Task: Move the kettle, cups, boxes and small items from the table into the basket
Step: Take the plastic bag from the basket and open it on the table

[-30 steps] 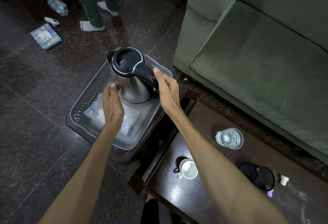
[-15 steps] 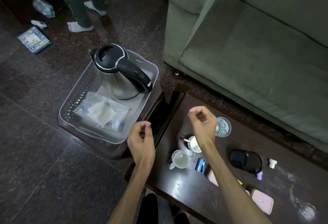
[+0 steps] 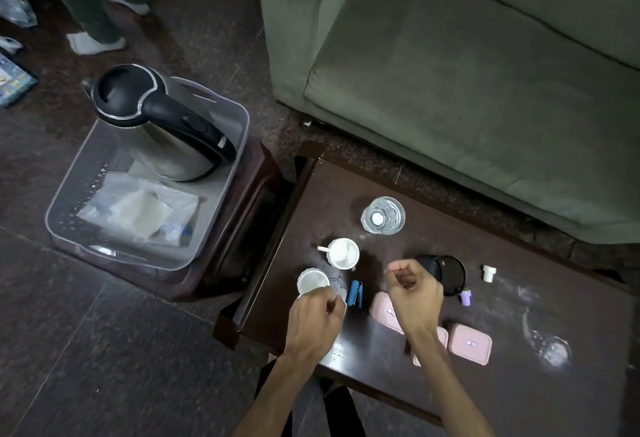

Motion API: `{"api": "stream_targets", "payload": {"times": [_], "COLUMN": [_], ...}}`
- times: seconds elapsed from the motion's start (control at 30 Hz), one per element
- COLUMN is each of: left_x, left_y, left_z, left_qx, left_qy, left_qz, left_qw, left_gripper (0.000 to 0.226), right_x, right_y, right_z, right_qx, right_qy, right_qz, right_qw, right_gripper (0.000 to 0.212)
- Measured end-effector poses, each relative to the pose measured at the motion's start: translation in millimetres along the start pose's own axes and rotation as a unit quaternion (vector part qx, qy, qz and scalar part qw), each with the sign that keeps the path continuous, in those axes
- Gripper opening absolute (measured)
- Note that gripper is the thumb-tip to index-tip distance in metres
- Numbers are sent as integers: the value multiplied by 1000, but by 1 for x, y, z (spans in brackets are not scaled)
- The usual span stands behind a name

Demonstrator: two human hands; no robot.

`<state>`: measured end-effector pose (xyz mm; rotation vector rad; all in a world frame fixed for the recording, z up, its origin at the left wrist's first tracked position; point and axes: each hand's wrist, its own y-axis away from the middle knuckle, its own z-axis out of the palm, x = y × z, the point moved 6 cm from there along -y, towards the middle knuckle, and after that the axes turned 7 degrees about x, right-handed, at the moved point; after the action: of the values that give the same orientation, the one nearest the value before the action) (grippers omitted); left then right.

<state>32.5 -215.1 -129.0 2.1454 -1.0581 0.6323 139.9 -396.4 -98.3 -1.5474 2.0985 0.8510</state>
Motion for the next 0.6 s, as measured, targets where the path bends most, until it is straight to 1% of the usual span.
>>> {"api": "stream_targets", "payload": {"times": [0.07,0.1,0.17,0.23,0.3,0.33,0.37,0.4,0.43,0.5,0.53,0.6], "left_x": [3,5,6,4,-2,-9,-18,-29,-38,-57,-66,-86], "left_y": [6,7,5,-2,-14,-21,-30,-39,-51,-79,-94,-120], "left_z": [-1,-6,-26,-60,-101,-123,-145,-167,-186,-215,-224,-232], "left_qx": [8,25,89,173,246,279,305,320,321,284,252,163], "left_qy": [9,12,16,34,55,56,49,28,-10,-117,-175,-279], "left_qz": [-6,-10,-4,12,33,36,32,26,23,28,20,-24], "left_qw": [1000,1000,996,984,967,958,950,947,947,951,952,946], "left_gripper": [47,47,49,48,39,29,16,11,23,45,53,61], "right_x": [2,1,-8,-27,-49,-61,-73,-84,-96,-118,-127,-139], "right_y": [5,7,13,19,24,26,28,30,33,38,40,43], "right_z": [-1,0,6,18,32,40,49,59,68,84,91,100], "right_qx": [-7,-12,-27,-46,-56,-63,-74,-87,-99,-118,-126,-134], "right_qy": [-2,-8,-22,-40,-52,-57,-67,-78,-90,-113,-126,-136], "right_qz": [8,7,-12,-41,-64,-71,-75,-79,-86,-103,-106,-107], "right_qw": [1000,1000,999,997,995,994,992,990,987,981,978,976], "right_gripper": [17,18,21,27,34,34,32,27,22,17,15,14]}}
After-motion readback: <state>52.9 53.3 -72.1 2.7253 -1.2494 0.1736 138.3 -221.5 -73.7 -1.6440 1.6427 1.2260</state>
